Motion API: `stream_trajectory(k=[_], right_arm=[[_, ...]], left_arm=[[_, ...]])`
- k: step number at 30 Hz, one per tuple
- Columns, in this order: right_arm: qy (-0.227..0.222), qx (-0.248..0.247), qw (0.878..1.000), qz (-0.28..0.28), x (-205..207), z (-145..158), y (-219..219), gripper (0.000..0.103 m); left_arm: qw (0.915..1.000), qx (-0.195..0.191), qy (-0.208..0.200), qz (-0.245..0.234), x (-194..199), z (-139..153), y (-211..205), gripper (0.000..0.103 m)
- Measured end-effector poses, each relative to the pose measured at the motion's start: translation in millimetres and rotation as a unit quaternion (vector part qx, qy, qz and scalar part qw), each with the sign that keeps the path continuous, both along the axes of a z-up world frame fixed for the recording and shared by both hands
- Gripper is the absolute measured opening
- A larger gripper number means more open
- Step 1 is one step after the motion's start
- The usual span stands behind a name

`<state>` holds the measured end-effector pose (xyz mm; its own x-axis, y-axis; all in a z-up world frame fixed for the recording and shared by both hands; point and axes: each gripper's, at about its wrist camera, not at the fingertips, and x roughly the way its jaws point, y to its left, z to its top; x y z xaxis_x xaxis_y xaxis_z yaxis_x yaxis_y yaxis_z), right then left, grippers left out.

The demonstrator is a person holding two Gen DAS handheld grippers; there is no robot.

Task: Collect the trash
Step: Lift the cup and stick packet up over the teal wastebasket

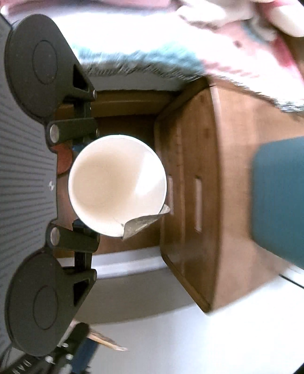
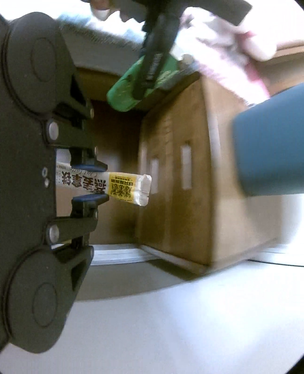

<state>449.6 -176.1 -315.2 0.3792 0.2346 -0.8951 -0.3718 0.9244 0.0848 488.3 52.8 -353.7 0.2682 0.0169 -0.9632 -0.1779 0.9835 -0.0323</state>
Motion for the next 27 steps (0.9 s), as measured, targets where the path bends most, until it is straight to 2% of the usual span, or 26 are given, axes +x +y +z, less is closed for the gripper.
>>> stream_trajectory(k=[5,13,22,27], right_arm=[[-0.035,0.013,0.999,0.019,18.1,79.1,17.4,0.019],[-0.101,0.028,0.994,0.036,53.8,181.4,53.3,0.019],[-0.181,0.037,0.982,0.022,88.9,266.8,86.1,0.019],[-0.217,0.034,0.975,0.019,107.1,293.4,97.9,0.019]], left_arm=[[0.9991,-0.034,-0.018,-0.019,12.7,72.9,13.8,0.049],[0.9944,-0.036,-0.09,-0.041,36.2,172.3,36.2,0.049],[0.9822,-0.017,-0.157,-0.103,66.3,265.0,46.1,0.049],[0.9727,0.008,-0.191,-0.133,87.0,306.8,42.7,0.049]])
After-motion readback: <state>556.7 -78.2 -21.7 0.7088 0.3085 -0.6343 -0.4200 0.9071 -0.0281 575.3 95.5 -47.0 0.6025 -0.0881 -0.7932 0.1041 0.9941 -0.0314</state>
